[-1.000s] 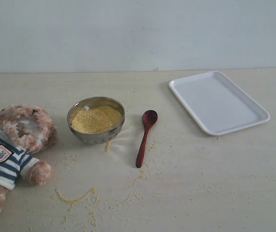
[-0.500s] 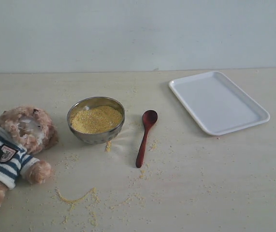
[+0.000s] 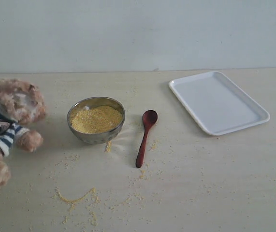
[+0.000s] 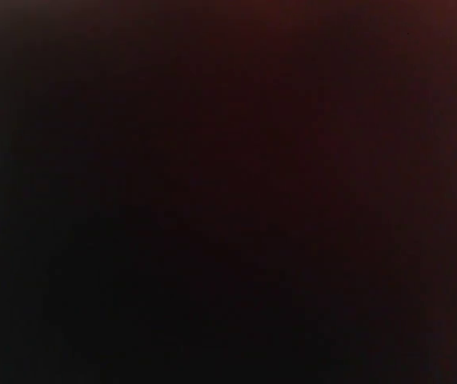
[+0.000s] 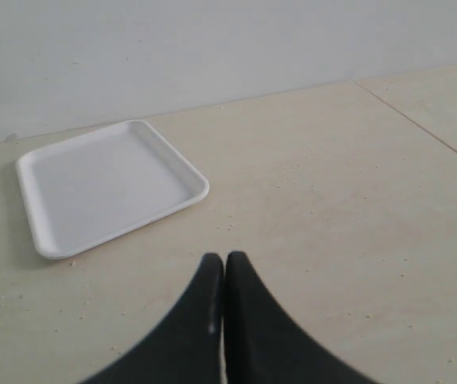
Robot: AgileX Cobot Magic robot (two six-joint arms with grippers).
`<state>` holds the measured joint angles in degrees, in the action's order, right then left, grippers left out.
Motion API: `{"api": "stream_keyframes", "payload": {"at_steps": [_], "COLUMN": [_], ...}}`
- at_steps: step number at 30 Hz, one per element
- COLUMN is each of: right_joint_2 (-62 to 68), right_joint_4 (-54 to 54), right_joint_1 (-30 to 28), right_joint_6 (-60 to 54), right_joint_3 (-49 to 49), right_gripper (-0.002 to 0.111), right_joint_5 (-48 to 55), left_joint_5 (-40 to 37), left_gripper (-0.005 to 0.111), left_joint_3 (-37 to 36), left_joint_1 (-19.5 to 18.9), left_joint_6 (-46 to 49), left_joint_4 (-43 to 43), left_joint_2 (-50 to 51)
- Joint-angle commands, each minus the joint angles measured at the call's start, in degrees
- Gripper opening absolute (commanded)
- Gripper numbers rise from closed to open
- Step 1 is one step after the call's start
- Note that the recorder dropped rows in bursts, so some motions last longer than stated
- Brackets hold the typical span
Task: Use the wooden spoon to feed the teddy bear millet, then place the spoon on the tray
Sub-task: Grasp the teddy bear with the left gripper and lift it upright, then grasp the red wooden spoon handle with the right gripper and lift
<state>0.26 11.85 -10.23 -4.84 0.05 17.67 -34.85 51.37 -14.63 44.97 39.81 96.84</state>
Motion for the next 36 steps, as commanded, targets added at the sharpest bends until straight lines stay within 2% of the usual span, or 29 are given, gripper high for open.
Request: {"api": "stream_keyframes", "payload": {"at_steps": [1, 3, 4, 5, 6, 7, 11, 15, 17, 19, 20, 21, 22, 23, 24, 25, 26, 28, 29, 30, 31, 33, 34, 36], "right_joint_2": [-0.26, -0.26, -0.26, -0.26, -0.26, -0.26, -0.26, -0.26, -0.26, -0.26, -0.26, -0.26, -0.26, -0.26, -0.26, -0.26, -0.26, 6.42, 16.21, 23.72, 37.44, 54.91, 66.68, 80.88], "right_joint_4": [0.01, 0.01, 0.01, 0.01, 0.01, 0.01, -0.13, -0.13, -8.37, -9.36, -3.78, 10.6, 20.69, 25.01, 23.01, 12.67, -6.73, -19.59, -26.11, -28.79, -29.73, -29.85, -34.34, -44.55], "right_joint_1": [0.15, 0.15, 0.15, 0.15, 0.15, 0.15, 0.15, 0.15, 0.15, 0.15, 0.15, 0.15, 0.15, 0.15, 0.15, 0.15, 0.15, 0.15, 0.15, 0.15, 0.15, 0.15, 0.15, 0.15], "right_joint_6": [-0.05, -0.05, -0.05, -0.05, -0.05, -0.05, -0.05, -0.11, -7.51, -8.03, -4.54, 8.09, 18.2, 29.1, 51.56, 69.53, 76.82, 75.07, 66.24, 62.07, 60.88, 57.93, 52.73, 46.08], "right_joint_3": [-0.05, -0.05, -0.05, -0.05, -0.05, -0.05, -0.05, -0.05, -0.05, -0.05, -0.05, -0.05, -0.05, -0.05, -0.05, -0.98, -4.46, -12.95, -20.69, -24.95, -29.24, -33.14, -35.58, -38.82], "right_gripper": [0.0, 0.0, 0.0, 0.0, 0.0, 0.0, 0.0, 0.0, 0.0, 0.0, 0.0, 0.0, 0.0, 0.0, 0.0, 0.0, 0.0, 0.0, 0.0, 0.0, 0.0, 0.0, 0.0, 0.0], "right_joint_5": [-0.73, -0.73, -0.73, -0.73, -0.73, -0.73, -0.63, -0.62, -1.57, -4.6, -12.04, -24.28, -30.71, -36.44, -41.18, -41.89, -49.43, -55.8, -55.89, -55.78, -55.4, -55.4, -53.38, -43.68], "left_joint_5": [2.26, -0.25, -5.11, -11.48, -21.3, -24.64, -25.85, -28.38, -28.38, -28.26, -27.23, -25.63, -25.01, -24.92, -24.92, -24.92, -24.92, -25.1, -25.1, -25.1, -25.1, -25.1, -25.1, -25.1], "left_gripper": [0.005, 0.005, 0.005, 0.005, 0.005, 0.005, 0.005, 0.005, 0.005, 0.005, 0.005, 0.005, 0.005, 0.005, 0.005, 0.005, 0.005, 0.005, 0.005, 0.005, 0.005, 0.005, 0.005, 0.005], "left_joint_3": [1.27, 1.17, 1.17, 1.17, 1.17, 1.17, 1.17, 1.17, 1.17, 1.17, 1.17, 1.17, 1.17, 1.17, 1.17, 1.17, 1.17, 1.17, 1.17, 1.17, 1.17, 1.17, 1.17, 1.17], "left_joint_1": [-0.09, -0.09, -0.09, -0.09, -0.09, -0.09, -0.09, -0.09, -0.09, -0.09, -0.09, -0.09, -0.09, -0.09, -0.09, -0.09, -0.09, -0.09, -0.09, -0.09, -0.09, -0.09, -0.09, -0.09], "left_joint_6": [-3.07, 4.06, 11.62, 19.09, 29.37, 31.6, 26.48, 26.37, 26.37, 26.57, 27.94, 33.7, 35.2, 35.2, 35.2, 35.2, 35.2, 35.2, 35.2, 35.2, 35.2, 35.2, 35.2, 35.2], "left_joint_4": [9.56, 20.25, 33.9, 43.41, 53.51, 57.39, 59.98, 59.98, 59.56, 59.72, 60.14, 60.14, 60.14, 60.14, 60.14, 60.14, 60.14, 60.14, 60.14, 60.14, 60.14, 60.14, 60.14, 60.14], "left_joint_2": [-6.57, -6.59, -6.06, -5.22, -3.0, -1.17, 3.7, 3.77, 3.77, 3.77, 3.77, 4.07, 4.59, 5.19, 5.89, 6.25, 7.04, 7.86, 8.1, 8.21, 8.21, 8.22, 8.22, 8.22]}}
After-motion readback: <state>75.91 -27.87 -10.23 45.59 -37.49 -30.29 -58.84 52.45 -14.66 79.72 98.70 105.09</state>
